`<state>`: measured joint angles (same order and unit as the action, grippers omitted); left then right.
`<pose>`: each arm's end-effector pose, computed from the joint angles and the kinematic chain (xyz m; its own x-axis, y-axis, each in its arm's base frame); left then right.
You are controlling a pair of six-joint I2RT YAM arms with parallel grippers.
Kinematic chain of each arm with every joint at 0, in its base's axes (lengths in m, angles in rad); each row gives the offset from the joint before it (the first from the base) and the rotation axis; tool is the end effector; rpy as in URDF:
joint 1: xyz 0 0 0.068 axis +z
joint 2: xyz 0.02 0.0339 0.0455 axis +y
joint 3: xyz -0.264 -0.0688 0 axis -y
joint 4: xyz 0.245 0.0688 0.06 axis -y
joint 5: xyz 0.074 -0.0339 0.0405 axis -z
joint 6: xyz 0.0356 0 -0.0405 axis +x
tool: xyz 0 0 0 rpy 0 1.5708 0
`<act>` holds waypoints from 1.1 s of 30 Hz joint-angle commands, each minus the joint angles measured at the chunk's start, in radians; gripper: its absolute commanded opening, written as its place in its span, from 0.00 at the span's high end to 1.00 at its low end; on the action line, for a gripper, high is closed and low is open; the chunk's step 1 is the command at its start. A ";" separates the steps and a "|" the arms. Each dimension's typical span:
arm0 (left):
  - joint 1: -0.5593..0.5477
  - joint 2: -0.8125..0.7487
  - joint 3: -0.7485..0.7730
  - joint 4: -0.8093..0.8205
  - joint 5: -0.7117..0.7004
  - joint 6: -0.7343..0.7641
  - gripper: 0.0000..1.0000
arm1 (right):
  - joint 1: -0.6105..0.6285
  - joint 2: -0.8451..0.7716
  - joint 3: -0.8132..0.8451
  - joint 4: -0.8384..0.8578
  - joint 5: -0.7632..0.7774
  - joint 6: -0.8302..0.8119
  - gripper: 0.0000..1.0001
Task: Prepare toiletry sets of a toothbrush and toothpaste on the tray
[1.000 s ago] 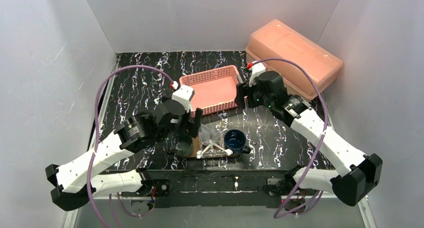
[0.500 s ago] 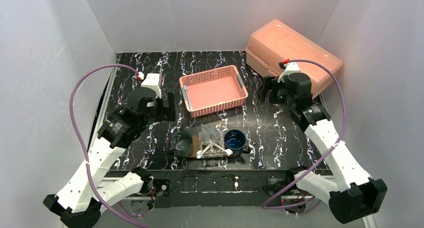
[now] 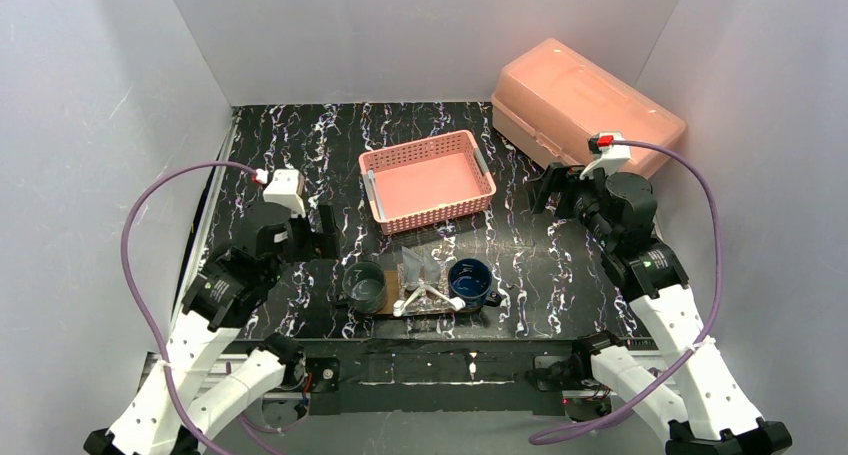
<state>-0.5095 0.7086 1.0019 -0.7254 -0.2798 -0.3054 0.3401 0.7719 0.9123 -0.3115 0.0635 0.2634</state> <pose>0.1227 -0.0573 0.3683 -0.4238 -0.0943 -0.9008 0.1284 0.9783 -0.1627 0.1638 0.0556 0.3727 -0.2263 0.1955 -0.9542 -0.2227 0.9433 0.2461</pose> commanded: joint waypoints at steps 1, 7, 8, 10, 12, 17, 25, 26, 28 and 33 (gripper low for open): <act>0.005 -0.042 -0.013 0.015 0.009 0.015 0.02 | -0.003 0.000 -0.003 0.024 -0.026 0.027 0.02; 0.006 -0.111 -0.043 0.010 0.019 0.008 0.02 | -0.003 0.000 -0.007 0.027 -0.028 0.062 0.02; 0.006 -0.120 -0.046 0.009 0.026 0.006 0.02 | -0.003 0.003 -0.003 0.018 -0.014 0.067 0.01; 0.006 -0.140 -0.061 0.018 0.037 0.000 0.02 | -0.003 0.006 0.004 0.004 0.014 0.079 0.02; 0.006 -0.178 -0.086 0.047 0.051 -0.007 0.02 | -0.003 0.003 0.004 -0.001 0.034 0.081 0.02; 0.005 -0.265 -0.140 0.116 0.120 0.000 0.02 | -0.003 -0.014 -0.002 0.001 0.030 0.060 0.02; 0.006 -0.290 -0.138 0.130 0.159 -0.013 0.02 | -0.003 -0.025 -0.010 -0.001 0.012 0.047 0.02; 0.006 -0.292 -0.140 0.130 0.167 -0.006 0.02 | -0.003 -0.027 -0.009 -0.002 0.011 0.046 0.02; 0.006 -0.298 -0.154 0.134 0.174 0.003 0.02 | -0.003 -0.028 -0.007 -0.004 0.009 0.042 0.02; 0.004 -0.320 -0.177 0.141 0.143 -0.002 0.02 | -0.003 -0.037 -0.008 0.000 0.009 0.031 0.02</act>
